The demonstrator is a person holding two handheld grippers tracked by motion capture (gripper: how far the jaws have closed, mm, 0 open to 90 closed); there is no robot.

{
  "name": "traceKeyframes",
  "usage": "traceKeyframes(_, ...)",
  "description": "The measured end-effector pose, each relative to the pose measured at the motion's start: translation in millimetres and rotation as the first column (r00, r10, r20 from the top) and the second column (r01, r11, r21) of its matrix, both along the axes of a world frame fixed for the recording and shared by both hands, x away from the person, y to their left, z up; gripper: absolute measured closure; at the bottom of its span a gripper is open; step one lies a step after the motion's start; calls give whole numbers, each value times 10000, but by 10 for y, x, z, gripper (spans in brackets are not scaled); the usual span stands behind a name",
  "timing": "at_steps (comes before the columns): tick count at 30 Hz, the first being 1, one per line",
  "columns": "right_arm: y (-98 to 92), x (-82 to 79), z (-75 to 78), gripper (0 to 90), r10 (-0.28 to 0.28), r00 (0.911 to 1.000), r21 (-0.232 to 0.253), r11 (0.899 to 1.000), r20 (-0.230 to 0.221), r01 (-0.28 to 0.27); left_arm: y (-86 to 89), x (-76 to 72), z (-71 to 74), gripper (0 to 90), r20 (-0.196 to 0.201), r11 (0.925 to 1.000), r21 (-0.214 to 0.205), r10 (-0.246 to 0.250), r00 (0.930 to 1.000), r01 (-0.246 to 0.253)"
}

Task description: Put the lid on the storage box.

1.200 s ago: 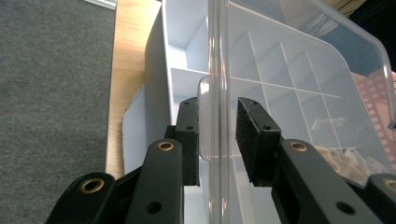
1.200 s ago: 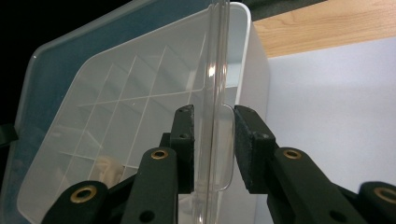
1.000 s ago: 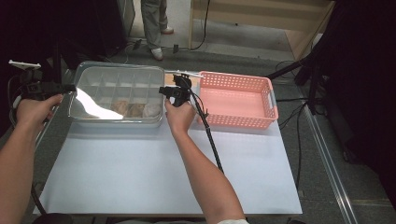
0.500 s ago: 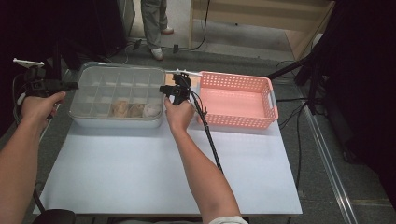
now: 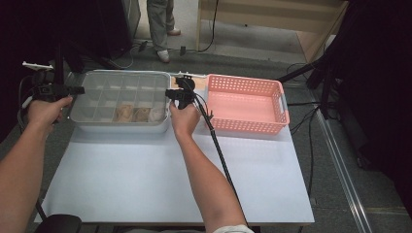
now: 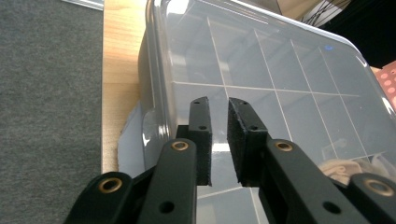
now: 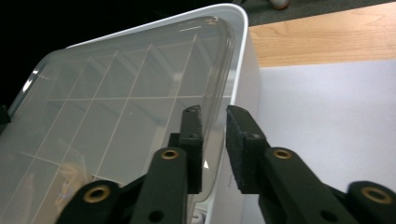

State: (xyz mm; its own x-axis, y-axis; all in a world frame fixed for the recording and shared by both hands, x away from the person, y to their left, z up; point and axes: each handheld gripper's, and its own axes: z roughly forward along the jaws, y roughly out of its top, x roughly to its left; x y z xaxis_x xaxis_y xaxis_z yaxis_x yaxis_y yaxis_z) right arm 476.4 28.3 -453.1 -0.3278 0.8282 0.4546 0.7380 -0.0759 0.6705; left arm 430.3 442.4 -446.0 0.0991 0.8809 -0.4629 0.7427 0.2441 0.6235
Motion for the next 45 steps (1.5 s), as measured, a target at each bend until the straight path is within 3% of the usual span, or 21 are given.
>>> traceKeyframes(11, -20, -52, 68, 834, 81, 9998, -129, 9999, 204, -79, 71, -97, 102, 754, 90, 9988, 325, 376, 9993, -379)
traceKeyframes(15, -68, -73, 91, 896, 169, 9996, -310, 9994, 206, -163, 82, -151, 137, 794, 29, 9969, 709, 328, 9995, -329)
traceKeyframes(22, -152, -126, 69, 900, 423, 9990, -385, 9984, 160, -417, 75, -196, 154, 900, -105, 9962, 853, 165, 9998, -155)
traceKeyframes(25, -200, -135, 71, 900, 413, 9988, -364, 9985, 248, -404, 86, -221, 153, 900, -52, 9960, 875, 177, 9998, -172)
traceKeyframes(36, -202, -183, -5, 900, 704, 9975, -468, 9964, 62, -700, 205, -360, 31, 900, -187, 9907, 1063, 880, 9959, -855)
traceKeyframes(40, -179, -188, -21, 900, 784, 9969, -589, 9952, 52, -779, 215, -369, -16, 900, -401, 9890, 1320, 723, 9966, -665)
traceKeyframes(45, -164, -188, -36, 900, 791, 9969, -555, 9953, 19, -789, 179, -338, -88, 900, -636, 9897, 1308, 678, 9957, -590)
